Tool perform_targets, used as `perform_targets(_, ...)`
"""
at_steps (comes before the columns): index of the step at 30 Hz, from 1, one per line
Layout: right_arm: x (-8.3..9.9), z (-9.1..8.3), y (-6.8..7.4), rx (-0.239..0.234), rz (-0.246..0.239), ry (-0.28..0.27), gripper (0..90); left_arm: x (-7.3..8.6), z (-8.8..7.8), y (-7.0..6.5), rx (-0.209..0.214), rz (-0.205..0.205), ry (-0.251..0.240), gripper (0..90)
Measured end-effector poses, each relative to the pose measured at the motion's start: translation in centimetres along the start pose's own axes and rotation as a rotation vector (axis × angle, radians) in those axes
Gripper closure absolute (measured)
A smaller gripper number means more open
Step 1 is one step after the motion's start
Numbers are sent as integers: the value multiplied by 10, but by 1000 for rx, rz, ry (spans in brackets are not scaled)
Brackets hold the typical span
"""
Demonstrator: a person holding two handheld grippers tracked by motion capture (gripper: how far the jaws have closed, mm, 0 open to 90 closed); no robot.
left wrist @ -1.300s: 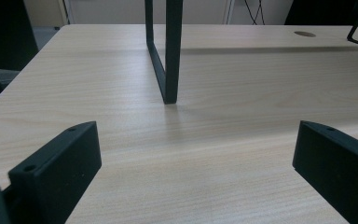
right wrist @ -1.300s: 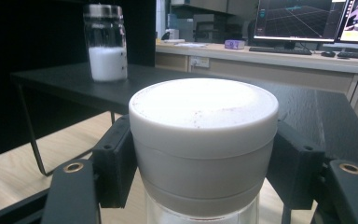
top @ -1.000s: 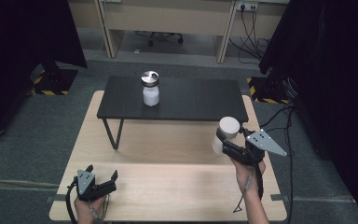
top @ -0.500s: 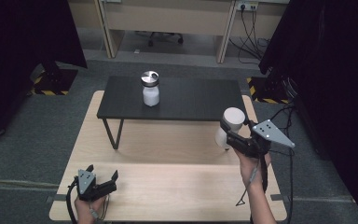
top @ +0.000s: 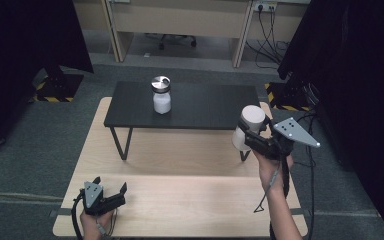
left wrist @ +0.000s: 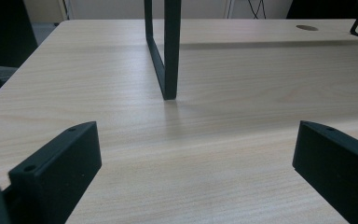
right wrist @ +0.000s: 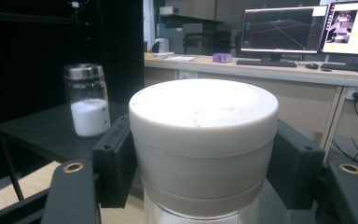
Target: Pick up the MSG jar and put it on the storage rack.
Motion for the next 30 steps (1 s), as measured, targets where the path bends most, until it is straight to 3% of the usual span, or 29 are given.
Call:
perform_targets(11, -15, 14, 1, 33, 1, 7, 340, 0, 0, 0, 2, 1, 0, 4)
perform_targets(30, -22, 41, -4, 91, 5, 5, 339, 1, 0, 0, -4, -3, -6, 4)
Point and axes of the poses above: each handheld gripper's, and its own axes: z roughly forward along the jaws, x roughly out of its underside, y roughly to its left, the point moved 2 cm from there along z, roughly forward along the jaws, and after that the axes turned 5 degrees about z, right-handed, at the moved point
